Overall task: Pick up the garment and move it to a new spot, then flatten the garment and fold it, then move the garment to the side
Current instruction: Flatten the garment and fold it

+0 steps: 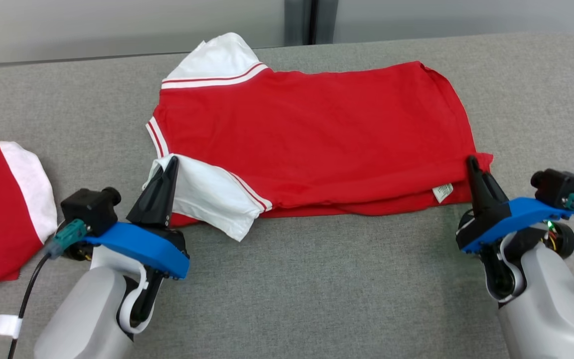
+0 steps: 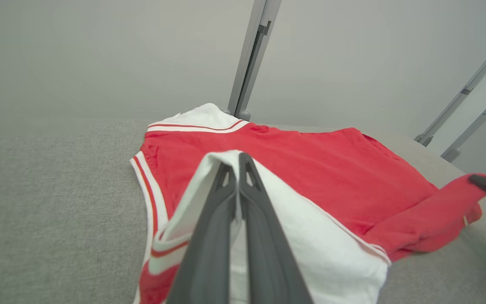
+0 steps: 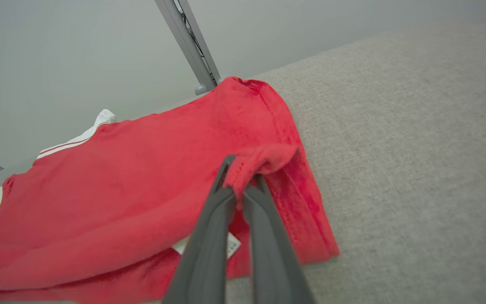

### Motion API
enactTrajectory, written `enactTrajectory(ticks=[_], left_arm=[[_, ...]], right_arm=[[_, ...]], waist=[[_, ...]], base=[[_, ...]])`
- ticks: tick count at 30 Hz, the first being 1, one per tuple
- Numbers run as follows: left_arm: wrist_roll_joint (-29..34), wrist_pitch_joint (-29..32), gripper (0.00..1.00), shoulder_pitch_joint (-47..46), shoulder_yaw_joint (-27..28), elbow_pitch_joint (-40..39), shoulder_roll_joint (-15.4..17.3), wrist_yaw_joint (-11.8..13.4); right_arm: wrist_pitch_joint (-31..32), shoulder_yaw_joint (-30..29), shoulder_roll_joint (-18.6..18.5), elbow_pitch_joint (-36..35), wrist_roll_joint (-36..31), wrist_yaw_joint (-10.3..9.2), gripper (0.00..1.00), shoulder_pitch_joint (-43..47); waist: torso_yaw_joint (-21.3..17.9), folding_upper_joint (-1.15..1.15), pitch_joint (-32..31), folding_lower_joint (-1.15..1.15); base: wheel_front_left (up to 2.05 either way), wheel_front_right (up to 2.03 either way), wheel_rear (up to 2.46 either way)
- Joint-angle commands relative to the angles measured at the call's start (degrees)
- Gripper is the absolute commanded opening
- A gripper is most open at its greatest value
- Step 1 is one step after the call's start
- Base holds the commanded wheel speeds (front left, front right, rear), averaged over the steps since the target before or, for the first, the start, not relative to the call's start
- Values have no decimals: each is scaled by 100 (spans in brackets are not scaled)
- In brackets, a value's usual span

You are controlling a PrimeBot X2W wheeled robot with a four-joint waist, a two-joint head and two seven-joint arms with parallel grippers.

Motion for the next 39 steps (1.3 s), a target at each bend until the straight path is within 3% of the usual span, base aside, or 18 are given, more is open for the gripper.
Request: enactTrajectory(ticks=[1,5,7,8,9,10,19,28,39], left_arm=[[-19,8,0,-131,-33,68,4,-32],[-83,-37,0,-389,-159,378,-29,-54],[-106,-89,1,-504,-206,530,-47,-61],[-104,-124,30,-558,-221,608,-49,-58],[-77,-171,86,-611,-230,664,-51,-61],[-65,-217,100,-659,-222,720,-76,-62],[-112,-362,100,-408,-123,1028,-177,-56],[190,-368,100,527,599,799,-76,-54],[271,-369,100,676,342,1247,-220,-57]], right_arm=[[-44,29,-30,72,-5,3,0,-134],[-155,125,-50,394,-36,3,0,-425],[-259,166,-57,525,-41,3,100,-537],[-316,194,-72,587,-54,3,100,-571],[-369,217,-88,644,-63,3,100,-599],[-446,236,-112,703,-79,3,100,-625],[-831,436,-375,956,-39,3,100,-316],[-909,488,-694,1072,-124,3,100,52],[-902,558,-687,1454,-258,3,100,-175]], waist=[[-4,0,22,-1],[-33,0,100,-1],[-35,0,125,-1],[-36,0,133,-1],[-34,0,138,-1],[-31,0,141,-1],[26,0,-76,-1],[67,0,-255,-1],[123,0,-151,-1]], base=[[0,0,0],[0,0,0],[0,0,0],[0,0,0],[0,0,0],[0,0,0],[0,0,0],[0,0,0],[0,0,0]])
